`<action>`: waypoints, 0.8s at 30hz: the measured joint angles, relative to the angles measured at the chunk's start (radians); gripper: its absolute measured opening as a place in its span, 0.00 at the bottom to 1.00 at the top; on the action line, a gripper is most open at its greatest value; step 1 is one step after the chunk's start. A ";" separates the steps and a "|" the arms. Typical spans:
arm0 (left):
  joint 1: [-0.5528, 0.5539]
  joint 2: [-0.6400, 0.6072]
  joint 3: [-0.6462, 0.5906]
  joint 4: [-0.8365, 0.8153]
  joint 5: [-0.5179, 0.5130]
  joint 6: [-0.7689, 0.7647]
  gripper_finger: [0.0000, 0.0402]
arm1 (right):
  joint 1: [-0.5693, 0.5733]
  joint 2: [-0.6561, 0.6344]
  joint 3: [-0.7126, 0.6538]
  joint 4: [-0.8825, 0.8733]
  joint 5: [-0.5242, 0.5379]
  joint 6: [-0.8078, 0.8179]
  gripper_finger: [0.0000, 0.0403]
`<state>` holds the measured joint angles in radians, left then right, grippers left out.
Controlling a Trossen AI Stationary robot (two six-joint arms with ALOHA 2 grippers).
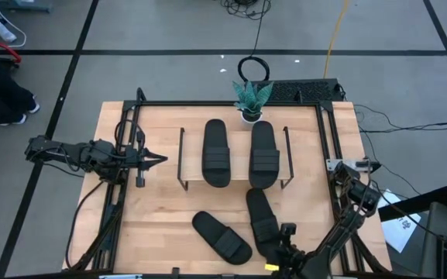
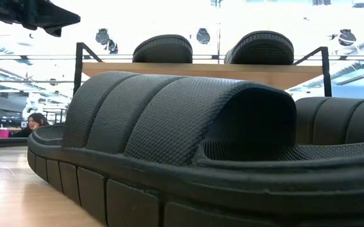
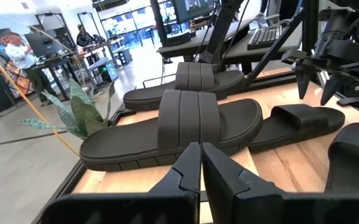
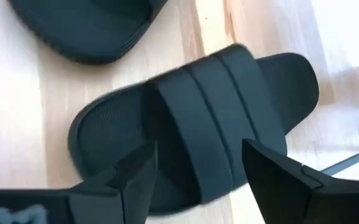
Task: Pick and place slides into the shelf
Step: Put the black slide under the shelf
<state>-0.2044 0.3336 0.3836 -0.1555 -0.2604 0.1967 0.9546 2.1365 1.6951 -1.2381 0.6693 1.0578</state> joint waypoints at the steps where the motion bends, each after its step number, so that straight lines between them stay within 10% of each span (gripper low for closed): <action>1: 0.000 0.000 0.000 0.000 0.000 0.000 0.04 | -0.006 0.000 0.000 0.007 -0.012 -0.007 0.57; 24: 0.000 0.000 0.000 -0.001 0.001 -0.004 0.00 | -0.036 0.158 0.000 -0.146 0.172 0.062 0.50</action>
<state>-0.2045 0.3332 0.3836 -0.1566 -0.2596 0.1923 0.9185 2.2944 1.6947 -1.3837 0.8410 1.1194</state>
